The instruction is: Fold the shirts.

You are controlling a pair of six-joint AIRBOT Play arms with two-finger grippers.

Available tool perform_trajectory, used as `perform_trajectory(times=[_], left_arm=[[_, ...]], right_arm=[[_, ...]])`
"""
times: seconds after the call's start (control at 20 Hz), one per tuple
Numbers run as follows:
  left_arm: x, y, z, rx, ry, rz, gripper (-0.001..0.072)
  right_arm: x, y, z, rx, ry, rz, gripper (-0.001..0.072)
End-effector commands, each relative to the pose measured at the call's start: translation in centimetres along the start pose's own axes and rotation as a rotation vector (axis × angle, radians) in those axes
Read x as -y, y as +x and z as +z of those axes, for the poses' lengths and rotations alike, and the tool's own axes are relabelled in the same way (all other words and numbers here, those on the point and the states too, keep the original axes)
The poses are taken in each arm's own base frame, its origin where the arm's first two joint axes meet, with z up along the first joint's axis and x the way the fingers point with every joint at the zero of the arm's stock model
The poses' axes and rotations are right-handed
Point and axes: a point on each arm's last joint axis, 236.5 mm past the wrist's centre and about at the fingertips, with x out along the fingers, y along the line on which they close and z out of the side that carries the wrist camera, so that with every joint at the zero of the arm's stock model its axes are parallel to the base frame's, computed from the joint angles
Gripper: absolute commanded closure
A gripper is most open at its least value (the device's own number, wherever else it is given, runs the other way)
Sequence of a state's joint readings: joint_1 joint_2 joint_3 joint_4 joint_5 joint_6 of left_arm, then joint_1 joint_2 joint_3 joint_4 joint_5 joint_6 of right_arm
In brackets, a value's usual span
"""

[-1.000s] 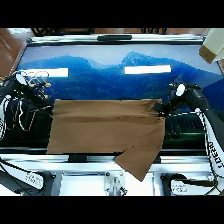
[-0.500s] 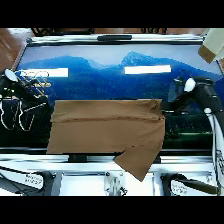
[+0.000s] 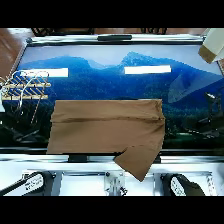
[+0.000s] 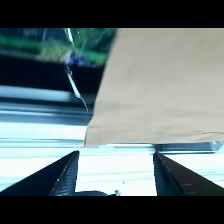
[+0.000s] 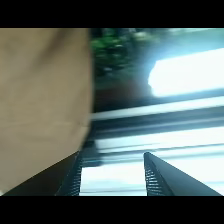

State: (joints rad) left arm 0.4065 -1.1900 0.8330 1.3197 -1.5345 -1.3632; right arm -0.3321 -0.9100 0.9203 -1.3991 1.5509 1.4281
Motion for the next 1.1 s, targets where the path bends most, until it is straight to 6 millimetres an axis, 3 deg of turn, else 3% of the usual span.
perform_trajectory(times=[0.0,0.4,0.5,0.85,0.9,1.0,1.05], left_arm=[[-1.4,2.2,-1.3,0.050,-0.044,-0.084,0.0151],[-2.6,5.2,-0.7,0.061,-0.046,-0.158,0.0151],[-2.1,5.9,0.2,0.065,-0.072,-0.200,0.0152],[0.2,7.8,0.4,0.000,-0.029,-0.232,0.0176],[0.7,7.9,0.7,0.005,-0.016,-0.234,0.0247],[1.9,7.9,0.9,0.009,-0.004,-0.257,0.0567],[2.2,7.9,0.9,0.010,-0.005,-0.268,0.0669]], right_arm=[[-3.0,-0.5,-0.6,0.066,-0.003,0.142,0.0214],[-3.5,-0.8,1.5,0.157,-0.006,0.161,0.0214],[-3.5,-0.8,1.5,0.157,-0.004,0.161,0.0214],[-3.5,-0.8,1.4,0.153,-0.004,0.164,0.0214],[-3.5,-0.8,1.3,0.148,-0.005,0.164,0.0214],[-3.4,-0.7,0.9,0.131,-0.007,0.156,0.0214],[-3.3,-0.2,0.2,0.103,-0.006,0.156,0.0214]])
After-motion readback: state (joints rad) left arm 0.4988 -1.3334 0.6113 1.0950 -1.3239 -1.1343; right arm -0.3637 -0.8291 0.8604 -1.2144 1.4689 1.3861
